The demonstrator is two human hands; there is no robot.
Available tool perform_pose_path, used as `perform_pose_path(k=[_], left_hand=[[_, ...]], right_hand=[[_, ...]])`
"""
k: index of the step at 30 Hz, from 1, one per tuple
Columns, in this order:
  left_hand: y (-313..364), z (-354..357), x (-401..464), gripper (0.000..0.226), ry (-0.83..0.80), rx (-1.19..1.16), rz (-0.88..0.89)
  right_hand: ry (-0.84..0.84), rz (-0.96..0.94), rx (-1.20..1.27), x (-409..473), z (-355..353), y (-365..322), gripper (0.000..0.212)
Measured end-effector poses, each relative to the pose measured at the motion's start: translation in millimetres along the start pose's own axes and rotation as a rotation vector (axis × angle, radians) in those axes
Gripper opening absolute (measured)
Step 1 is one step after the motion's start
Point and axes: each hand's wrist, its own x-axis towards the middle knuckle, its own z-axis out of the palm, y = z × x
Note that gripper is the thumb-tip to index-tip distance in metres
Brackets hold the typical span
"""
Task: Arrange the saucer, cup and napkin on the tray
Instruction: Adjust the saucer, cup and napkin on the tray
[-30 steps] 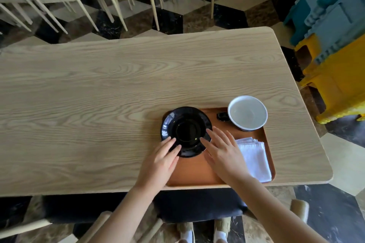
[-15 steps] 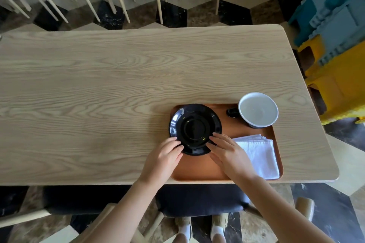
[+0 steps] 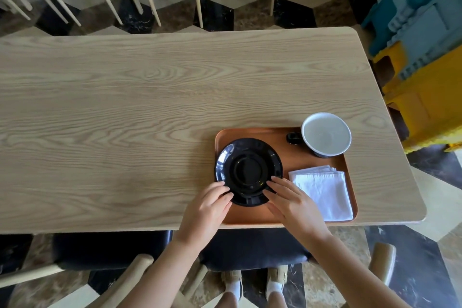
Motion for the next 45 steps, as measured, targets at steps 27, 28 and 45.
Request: perform_pose_path(k=[27, 28, 45], left_hand=[[81.4, 20.9, 185.5, 0.036, -0.055, 0.168, -0.126], [85.9, 26.9, 191.4, 0.034, -0.077, 0.180, -0.147], [91.1, 47.6, 195.5, 0.033, -0.178, -0.503, -0.658]], right_hand=[[0.047, 0.419, -0.207, 55.7, -99.9, 116.6, 0.040], [-0.007, 0.455, -0.200, 57.5, -101.1, 122.9, 0.043], [-0.072, 0.906, 0.630, 58.8, -98.6, 130.3, 0.052]])
